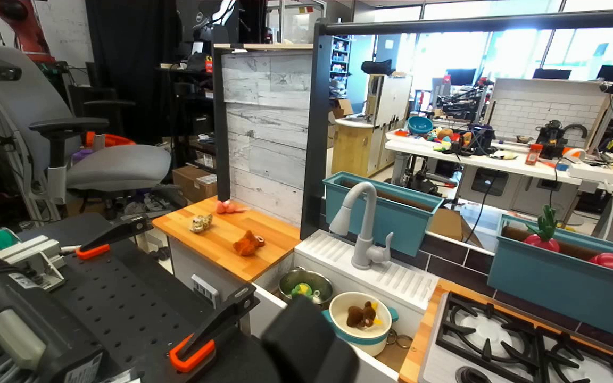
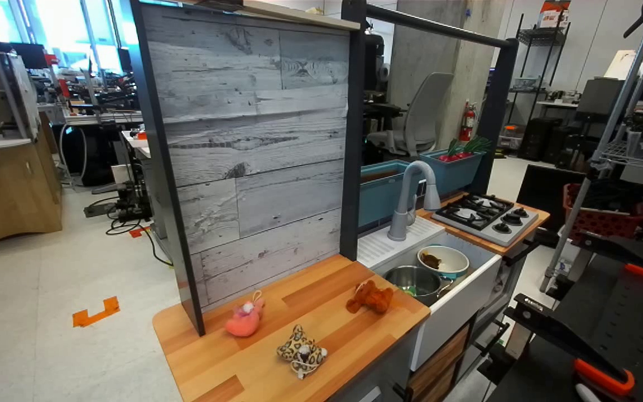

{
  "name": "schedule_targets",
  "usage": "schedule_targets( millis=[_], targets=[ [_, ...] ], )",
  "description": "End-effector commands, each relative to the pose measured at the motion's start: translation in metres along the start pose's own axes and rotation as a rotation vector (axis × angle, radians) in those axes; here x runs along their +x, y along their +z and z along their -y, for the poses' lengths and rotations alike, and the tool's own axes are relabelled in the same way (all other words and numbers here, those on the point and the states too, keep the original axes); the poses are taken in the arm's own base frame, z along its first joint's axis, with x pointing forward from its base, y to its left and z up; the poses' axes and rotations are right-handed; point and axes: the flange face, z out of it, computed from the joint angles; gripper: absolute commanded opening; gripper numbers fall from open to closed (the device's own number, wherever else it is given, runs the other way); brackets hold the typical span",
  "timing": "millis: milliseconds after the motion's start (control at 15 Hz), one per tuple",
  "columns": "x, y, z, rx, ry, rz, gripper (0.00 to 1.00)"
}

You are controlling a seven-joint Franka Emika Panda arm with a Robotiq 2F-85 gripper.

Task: Move the brown bear

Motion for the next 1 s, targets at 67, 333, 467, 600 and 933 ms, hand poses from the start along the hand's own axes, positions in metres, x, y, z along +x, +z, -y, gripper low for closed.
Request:
schedule_targets(
  millis=[67,333,467,600,933],
  targets=[
    [0.032,0.066,-0.008,-0.028,0.016,0.067,1.00],
    [0.052,0.137,-0.022,-0.072,0.035,0.121,1.00],
    [0.061,0.168,-0.037,-0.096,0.064,0.136,1.00],
    [0.069,0.199,-0.061,-0.120,0.101,0.147,1.00],
    [0.089,0.276,-0.099,-0.187,0.108,0.208,1.00]
  ],
)
